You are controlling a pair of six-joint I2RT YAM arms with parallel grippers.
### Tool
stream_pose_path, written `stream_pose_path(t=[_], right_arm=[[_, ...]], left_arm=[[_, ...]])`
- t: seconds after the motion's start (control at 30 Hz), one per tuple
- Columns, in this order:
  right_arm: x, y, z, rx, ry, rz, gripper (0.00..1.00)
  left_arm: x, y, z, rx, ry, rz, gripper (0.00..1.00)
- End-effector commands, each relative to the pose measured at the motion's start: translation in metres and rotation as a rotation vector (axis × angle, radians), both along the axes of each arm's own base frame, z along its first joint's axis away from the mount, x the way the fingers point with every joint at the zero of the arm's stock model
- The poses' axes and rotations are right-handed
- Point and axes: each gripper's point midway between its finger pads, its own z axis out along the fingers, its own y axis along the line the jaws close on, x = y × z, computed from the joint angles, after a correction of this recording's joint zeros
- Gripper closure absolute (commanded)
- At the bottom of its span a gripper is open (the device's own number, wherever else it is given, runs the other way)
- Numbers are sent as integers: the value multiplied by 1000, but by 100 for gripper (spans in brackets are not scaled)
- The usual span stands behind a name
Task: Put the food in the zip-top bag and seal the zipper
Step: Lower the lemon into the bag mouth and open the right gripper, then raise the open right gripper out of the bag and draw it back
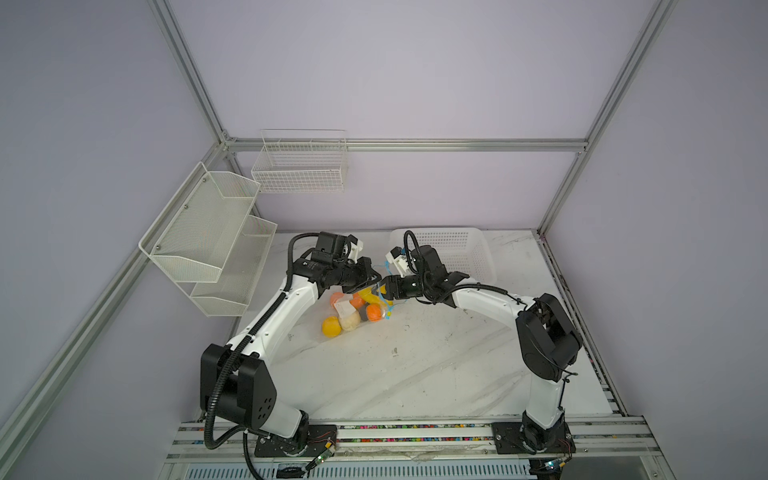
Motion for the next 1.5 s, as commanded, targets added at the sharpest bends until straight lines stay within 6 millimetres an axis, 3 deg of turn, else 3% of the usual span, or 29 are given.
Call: stream_pose_path(t=[0.0, 0.4, 0.73, 1.07, 1.2, 1.47], right_arm=[[3, 8, 0, -7, -8, 3, 44], [11, 22, -9, 16, 6, 7, 44], [9, 27, -14, 15, 9, 16, 37], [7, 18, 16, 10, -49, 8, 31], [4, 7, 38, -10, -100, -13, 30], [3, -26, 58, -75, -176, -82, 32]], left_arm=[[-8, 0, 6, -19, -24, -6, 100], [-9, 0, 8, -24, -28, -5, 100], [-8, 0, 5, -20, -21, 0, 100], [-7, 0, 2, -16, -17, -2, 100], [-8, 0, 2, -17, -21, -2, 100], [-7, 0, 4, -17, -31, -5, 100]])
